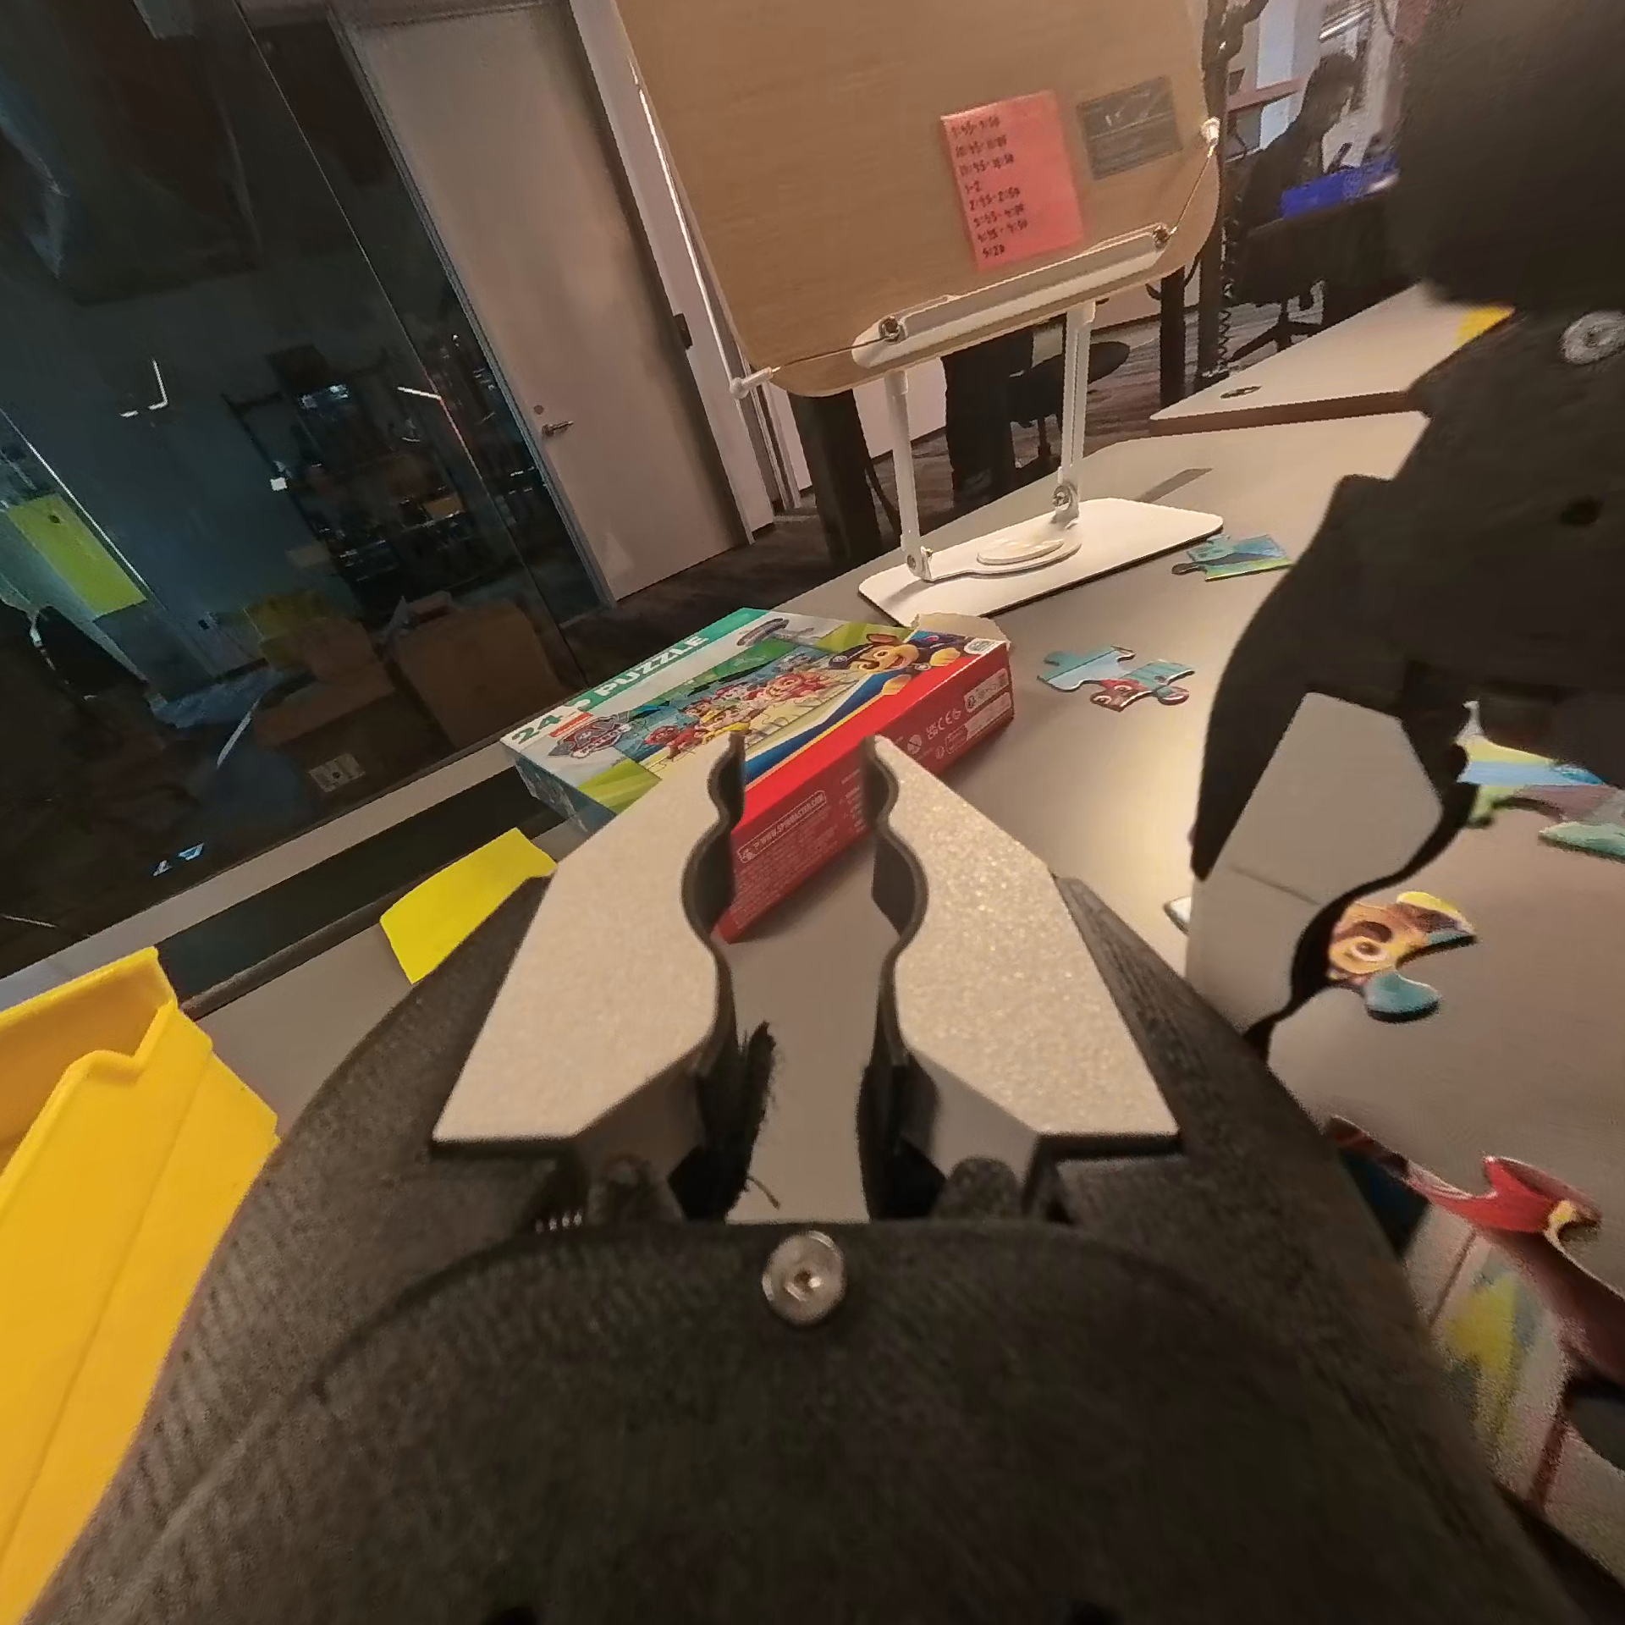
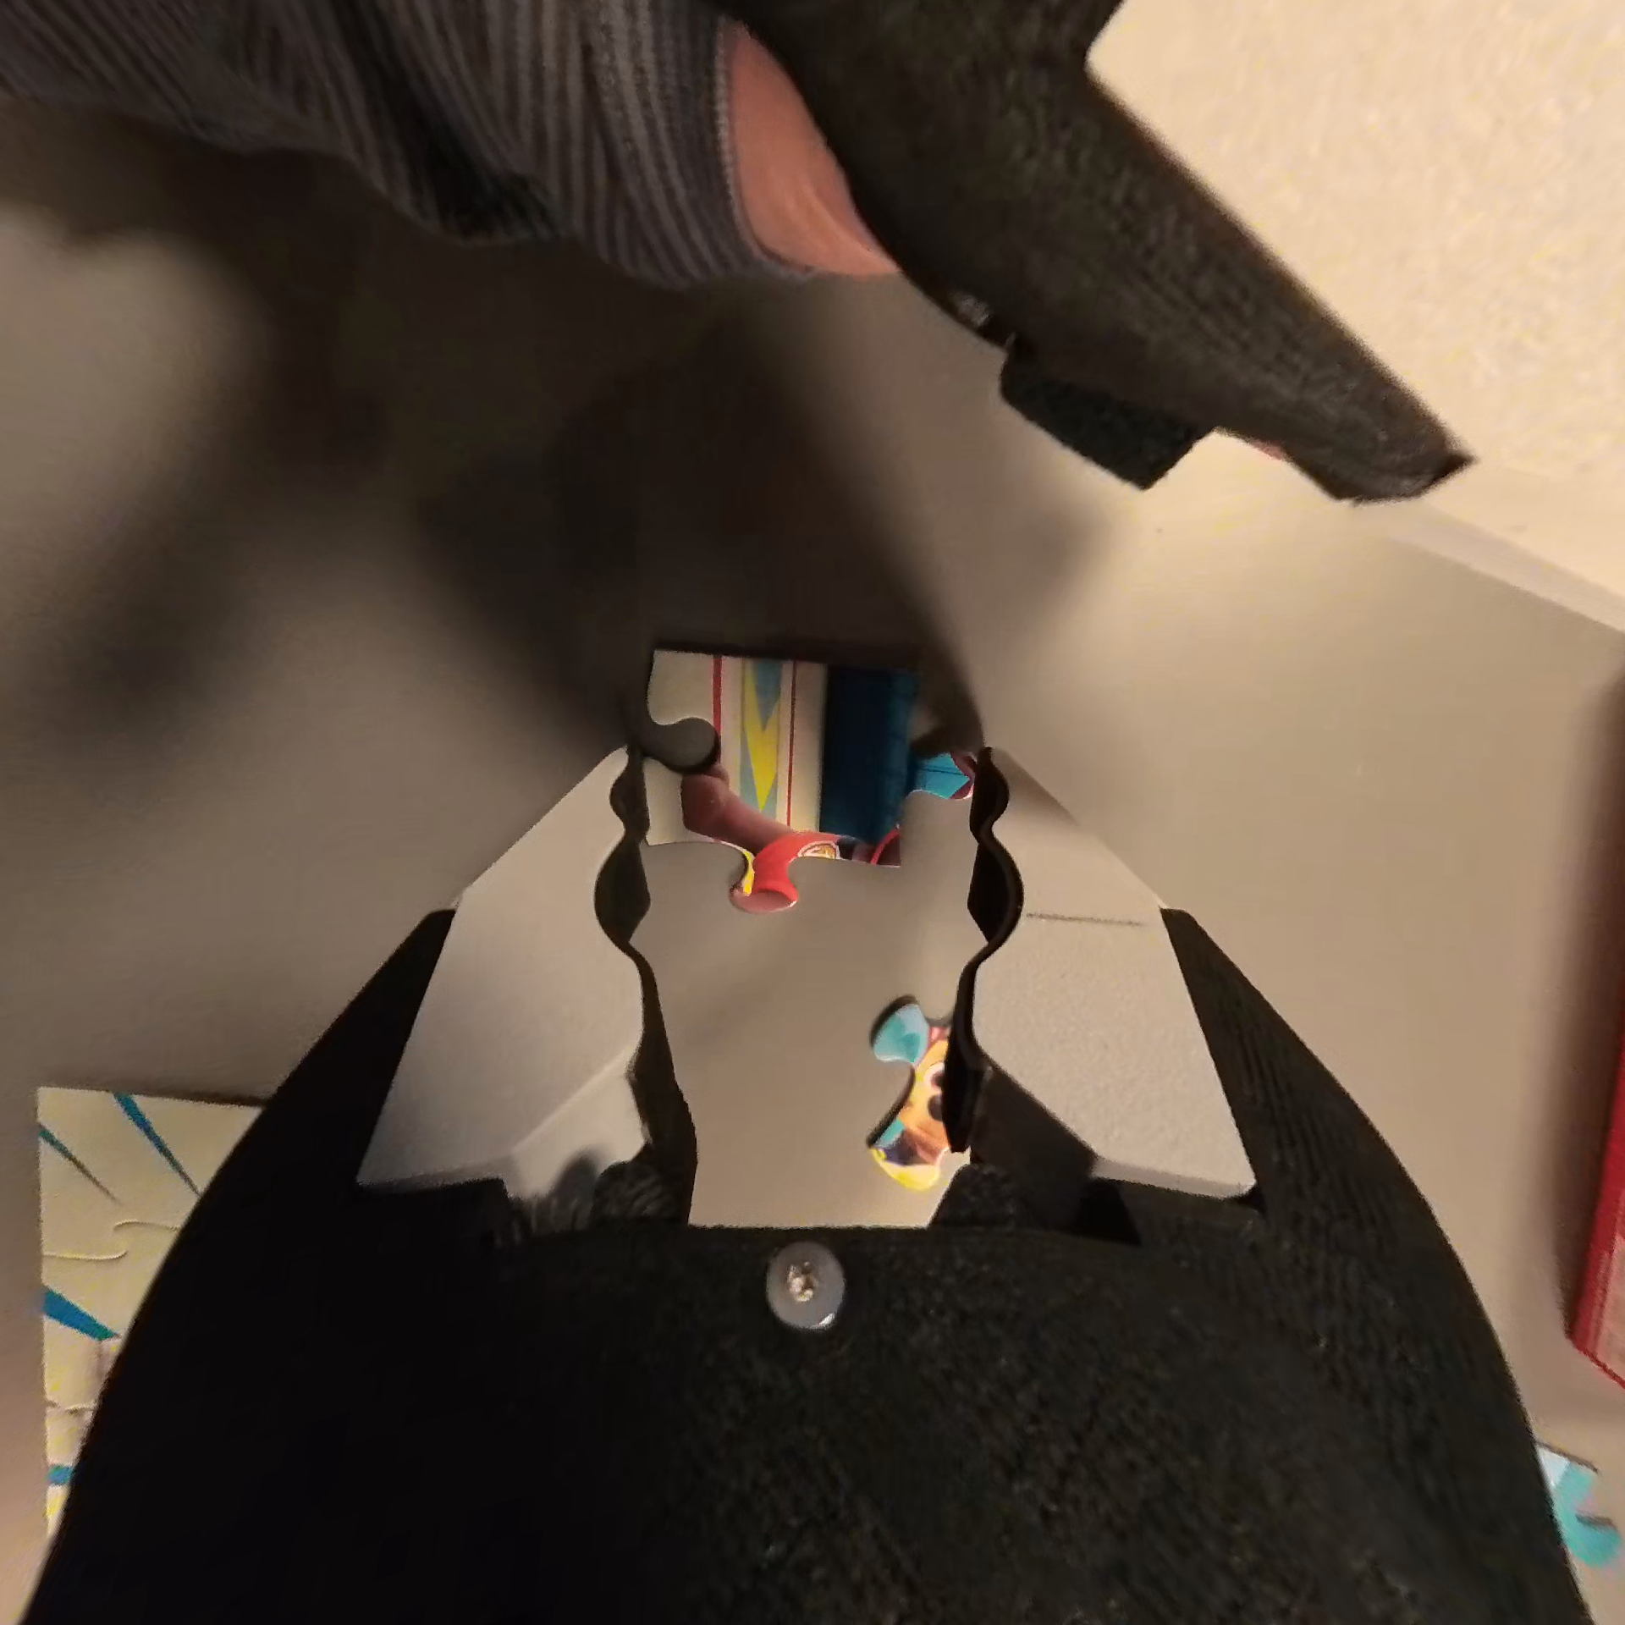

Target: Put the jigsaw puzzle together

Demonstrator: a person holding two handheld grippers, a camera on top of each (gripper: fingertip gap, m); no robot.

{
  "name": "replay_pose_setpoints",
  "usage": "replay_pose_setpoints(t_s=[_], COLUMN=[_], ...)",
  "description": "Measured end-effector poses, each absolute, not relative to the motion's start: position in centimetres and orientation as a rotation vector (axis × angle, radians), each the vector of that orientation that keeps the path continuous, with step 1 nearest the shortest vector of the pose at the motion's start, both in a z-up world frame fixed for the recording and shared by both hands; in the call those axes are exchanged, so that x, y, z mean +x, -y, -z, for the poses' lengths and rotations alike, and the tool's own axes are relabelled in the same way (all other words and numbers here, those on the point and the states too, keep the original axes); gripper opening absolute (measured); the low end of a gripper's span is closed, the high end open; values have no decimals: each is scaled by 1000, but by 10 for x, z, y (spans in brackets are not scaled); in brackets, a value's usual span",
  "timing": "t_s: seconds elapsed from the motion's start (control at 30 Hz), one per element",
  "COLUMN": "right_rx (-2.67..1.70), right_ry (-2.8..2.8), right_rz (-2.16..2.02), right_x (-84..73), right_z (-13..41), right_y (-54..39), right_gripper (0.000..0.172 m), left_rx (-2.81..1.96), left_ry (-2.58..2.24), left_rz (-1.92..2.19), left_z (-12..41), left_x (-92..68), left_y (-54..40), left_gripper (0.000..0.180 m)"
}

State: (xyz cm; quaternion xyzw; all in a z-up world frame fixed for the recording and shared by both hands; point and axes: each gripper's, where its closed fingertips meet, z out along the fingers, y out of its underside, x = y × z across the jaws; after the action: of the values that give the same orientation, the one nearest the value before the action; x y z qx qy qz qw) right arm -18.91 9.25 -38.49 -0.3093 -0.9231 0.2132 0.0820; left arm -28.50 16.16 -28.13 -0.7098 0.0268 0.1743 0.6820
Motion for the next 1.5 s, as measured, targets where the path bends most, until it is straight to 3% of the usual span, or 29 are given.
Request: replay_pose_setpoints(t_s=[0.37,0.53,0.7,1.07,1.5], right_rx=[-925,-917,-937,-1113,-1140], right_ry=[2750,2769,2801,2831,2792], right_rz=[-696,-734,-613,-446,-400], right_x=[-173,-168,-165,-147,-147], right_z=[376,379,384,381,385], right_y=[-98,-95,-99,-100,-100], right_gripper=[65,81,56,62,39], left_rx=[-1595,-1598,-1600,-1601,-1605], left_ry=[-60,-64,-68,-68,-71], left_rz=[-393,-393,-397,-395,-396], left_z=[282,282,283,283,284], left_x=[-285,-285,-284,-284,-284], left_y=[-162,-162,-162,-162,-163], left_gripper=[25,25,25,25,25])
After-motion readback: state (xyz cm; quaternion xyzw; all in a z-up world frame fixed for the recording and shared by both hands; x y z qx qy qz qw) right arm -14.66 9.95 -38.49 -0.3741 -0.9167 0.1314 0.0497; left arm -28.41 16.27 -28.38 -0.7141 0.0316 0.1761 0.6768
